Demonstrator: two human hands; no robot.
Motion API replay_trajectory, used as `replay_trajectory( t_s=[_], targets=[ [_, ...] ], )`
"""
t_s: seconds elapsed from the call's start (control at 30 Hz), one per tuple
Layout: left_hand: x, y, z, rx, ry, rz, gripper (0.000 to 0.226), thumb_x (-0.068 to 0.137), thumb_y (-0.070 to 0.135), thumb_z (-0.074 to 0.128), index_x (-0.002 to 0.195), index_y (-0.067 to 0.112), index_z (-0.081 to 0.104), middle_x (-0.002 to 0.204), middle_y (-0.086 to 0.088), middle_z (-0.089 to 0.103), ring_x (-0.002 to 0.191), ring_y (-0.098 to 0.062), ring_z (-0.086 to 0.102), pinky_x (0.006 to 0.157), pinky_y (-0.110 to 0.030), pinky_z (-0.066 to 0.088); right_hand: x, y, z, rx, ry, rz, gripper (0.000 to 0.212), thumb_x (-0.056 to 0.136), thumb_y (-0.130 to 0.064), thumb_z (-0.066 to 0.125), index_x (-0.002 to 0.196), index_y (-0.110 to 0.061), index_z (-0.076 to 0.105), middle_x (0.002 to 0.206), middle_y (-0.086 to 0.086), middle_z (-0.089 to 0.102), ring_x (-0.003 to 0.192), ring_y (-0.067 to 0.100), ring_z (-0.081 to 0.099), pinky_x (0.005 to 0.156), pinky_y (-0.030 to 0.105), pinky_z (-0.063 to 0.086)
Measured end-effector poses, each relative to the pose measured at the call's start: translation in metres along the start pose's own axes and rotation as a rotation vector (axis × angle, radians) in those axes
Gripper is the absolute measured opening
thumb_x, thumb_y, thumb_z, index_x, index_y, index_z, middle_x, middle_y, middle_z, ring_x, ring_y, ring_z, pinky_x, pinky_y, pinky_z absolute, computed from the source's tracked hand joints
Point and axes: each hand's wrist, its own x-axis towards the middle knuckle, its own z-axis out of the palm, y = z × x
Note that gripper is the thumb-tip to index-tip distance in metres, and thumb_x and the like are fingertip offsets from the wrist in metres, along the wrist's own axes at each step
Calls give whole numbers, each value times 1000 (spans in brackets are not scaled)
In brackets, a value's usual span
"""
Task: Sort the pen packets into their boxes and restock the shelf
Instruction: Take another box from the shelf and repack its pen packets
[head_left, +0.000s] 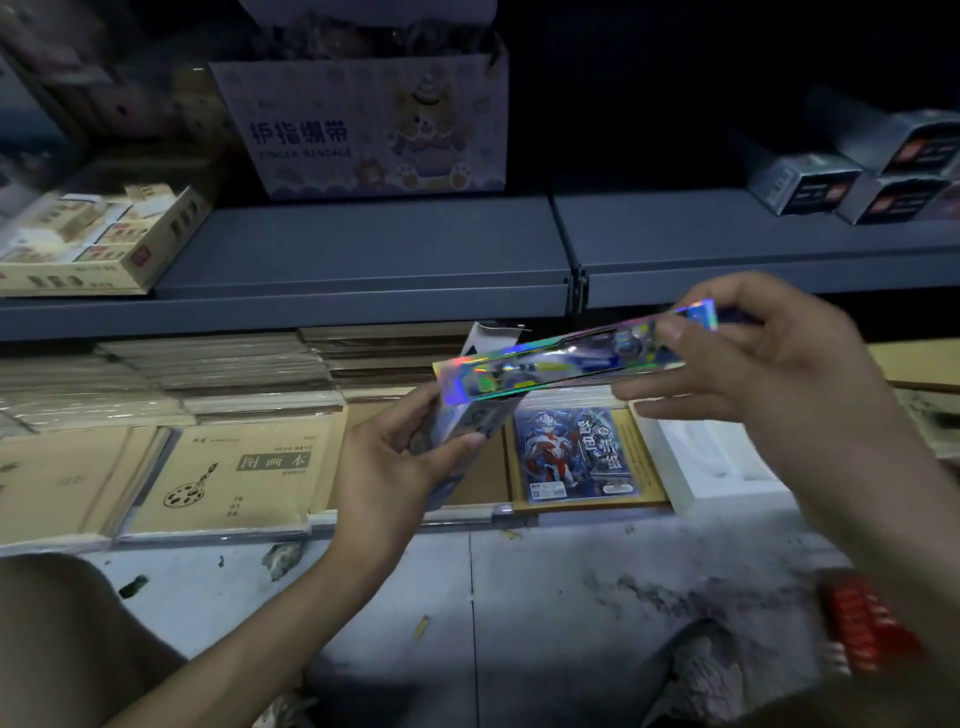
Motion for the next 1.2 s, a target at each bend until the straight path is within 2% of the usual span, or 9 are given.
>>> replay_trajectory(
  t_s=[0.07,0.23,0.33,0.47,0.6,0.7,0.87,1.1,1.2],
  targets=[
    [0,-3,-3,-26,6,-17,46,78,-2,85,103,36,79,104,3,80,100,-17,74,90,-49,61,-1,0,-5,-39,80,-60,5,101,-5,62,97,-9,61,82,11,77,69,29,79,61,30,64],
    [-1,-12,-4,-51,25,-25,47,75,-1,87,116,20,77,110,3,79,106,-21,75,94,-45,59,1,6,-12,-118,170,-134,7,100,-7,65,97,-12,69,81,12,77,63,26,78,60,33,64],
    [2,-12,-3,-70,5,-7,49,74,-2,87,113,26,78,112,0,79,109,-24,74,96,-48,58,0,5,-16,-187,185,-206,6,100,-10,67,96,-14,69,79,7,77,62,23,77,58,33,63],
    [5,-8,1,-75,11,9,54,73,-1,87,105,42,78,111,6,79,110,-22,73,87,-35,61,-4,3,-14,-278,203,-284,7,99,-9,67,94,-15,69,71,0,75,57,17,75,54,28,59],
    [7,-10,2,1,41,31,49,74,3,89,105,39,78,106,7,78,106,-24,72,90,-46,60,-10,6,-7,-386,195,-393,10,97,-12,69,95,-22,68,74,-7,74,61,11,75,61,41,62],
    [4,-5,3,119,17,75,41,76,6,88,108,29,77,101,12,77,96,-7,69,80,-29,58,-16,10,0,-447,157,-416,12,96,-16,70,94,-28,66,75,-13,73,61,5,74,62,41,61],
    [-4,1,7,170,47,90,48,73,5,89,106,35,74,97,28,75,92,7,67,76,-10,50,-18,23,12,-557,87,-412,11,96,-26,66,98,-35,62,76,-11,72,65,10,73,65,40,58],
    [-13,-1,11,213,1,103,47,75,8,88,114,31,74,99,32,72,96,8,67,72,-5,50,-9,47,33,-569,-23,-262,8,100,-31,66,99,-34,59,72,-9,72,67,7,72,62,36,57],
    [-12,-1,11,223,-3,109,43,76,7,88,110,29,74,96,33,72,93,12,65,70,-4,48,-4,46,32,-445,-38,-195,9,98,-31,70,92,-28,63,72,-6,72,68,15,73,64,48,60]
  ],
)
